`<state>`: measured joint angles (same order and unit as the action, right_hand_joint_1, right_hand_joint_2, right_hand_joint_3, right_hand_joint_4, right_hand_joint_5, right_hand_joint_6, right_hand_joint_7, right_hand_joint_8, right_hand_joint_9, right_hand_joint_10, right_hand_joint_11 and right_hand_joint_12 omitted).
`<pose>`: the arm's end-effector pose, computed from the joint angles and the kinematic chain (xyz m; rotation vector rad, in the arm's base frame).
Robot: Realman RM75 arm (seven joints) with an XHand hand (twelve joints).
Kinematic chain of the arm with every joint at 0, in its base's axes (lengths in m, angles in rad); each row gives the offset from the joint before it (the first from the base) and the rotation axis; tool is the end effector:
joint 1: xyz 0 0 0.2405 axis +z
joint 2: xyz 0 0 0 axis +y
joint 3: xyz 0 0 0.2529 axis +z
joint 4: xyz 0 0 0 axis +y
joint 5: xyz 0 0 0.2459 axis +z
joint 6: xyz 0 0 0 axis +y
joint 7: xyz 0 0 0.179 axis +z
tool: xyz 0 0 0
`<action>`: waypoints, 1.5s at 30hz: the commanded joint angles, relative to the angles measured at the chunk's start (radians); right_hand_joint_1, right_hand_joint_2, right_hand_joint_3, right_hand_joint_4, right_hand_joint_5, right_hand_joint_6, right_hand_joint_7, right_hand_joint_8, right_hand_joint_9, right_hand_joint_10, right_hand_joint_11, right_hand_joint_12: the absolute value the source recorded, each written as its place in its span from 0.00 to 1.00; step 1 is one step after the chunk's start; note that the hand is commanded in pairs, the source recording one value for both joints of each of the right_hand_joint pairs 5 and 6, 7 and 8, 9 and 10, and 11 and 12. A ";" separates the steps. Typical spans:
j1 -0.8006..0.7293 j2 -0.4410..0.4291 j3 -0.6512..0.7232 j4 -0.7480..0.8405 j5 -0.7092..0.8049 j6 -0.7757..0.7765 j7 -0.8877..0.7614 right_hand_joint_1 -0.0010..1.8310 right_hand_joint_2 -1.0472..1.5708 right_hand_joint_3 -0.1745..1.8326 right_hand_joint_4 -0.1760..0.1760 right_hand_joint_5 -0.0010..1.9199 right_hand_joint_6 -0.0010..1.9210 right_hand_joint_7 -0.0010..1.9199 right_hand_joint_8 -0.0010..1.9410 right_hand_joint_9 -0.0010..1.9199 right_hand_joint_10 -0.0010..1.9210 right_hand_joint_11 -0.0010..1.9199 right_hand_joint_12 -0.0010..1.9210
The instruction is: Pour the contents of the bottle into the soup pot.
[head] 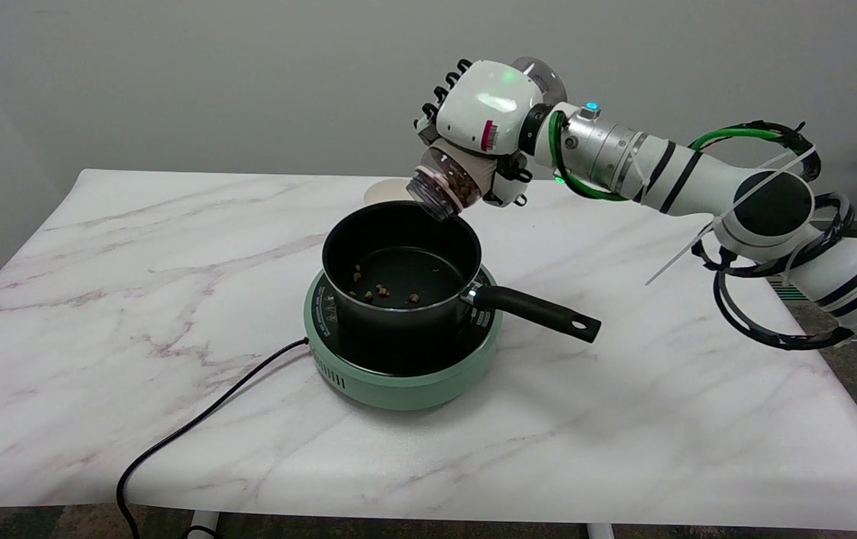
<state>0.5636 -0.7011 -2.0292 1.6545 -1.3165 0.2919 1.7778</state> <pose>-0.0724 -0.4596 0.2500 2.0722 0.6261 -0.2856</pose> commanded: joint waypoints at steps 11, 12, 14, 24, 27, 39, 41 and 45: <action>0.066 0.046 -0.026 0.089 -0.105 0.033 0.012 0.75 0.89 0.44 0.50 1.00 1.00 1.00 0.99 0.71 0.71 0.63 0.63; 0.075 0.048 -0.031 0.086 -0.105 0.034 0.012 0.74 0.89 0.43 0.50 1.00 1.00 1.00 0.99 0.71 0.71 0.63 0.63; 0.086 0.051 -0.041 0.085 -0.105 0.034 0.012 0.74 0.89 0.43 0.50 1.00 1.00 1.00 0.99 0.71 0.71 0.63 0.63; 0.115 0.061 -0.070 0.072 -0.101 0.034 0.019 0.74 0.89 0.42 0.50 1.00 1.00 1.00 0.99 0.71 0.71 0.63 0.63; 0.124 0.062 -0.078 0.067 -0.104 0.034 0.026 0.74 0.89 0.43 0.50 1.00 1.00 1.00 0.99 0.71 0.71 0.63 0.63; 0.135 0.063 -0.085 0.051 -0.094 0.034 0.034 0.74 0.89 0.43 0.50 1.00 1.00 1.00 0.99 0.71 0.71 0.63 0.63; 0.133 0.063 -0.085 0.048 -0.094 0.029 0.044 0.74 0.89 0.43 0.50 1.00 1.00 1.00 0.99 0.71 0.71 0.63 0.63; 0.120 0.064 -0.083 0.040 -0.051 0.004 0.058 0.74 0.89 0.42 0.50 1.00 1.00 1.00 0.99 0.71 0.71 0.63 0.63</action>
<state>0.6802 -0.6430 -2.1031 1.7136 -1.4109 0.3235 1.8072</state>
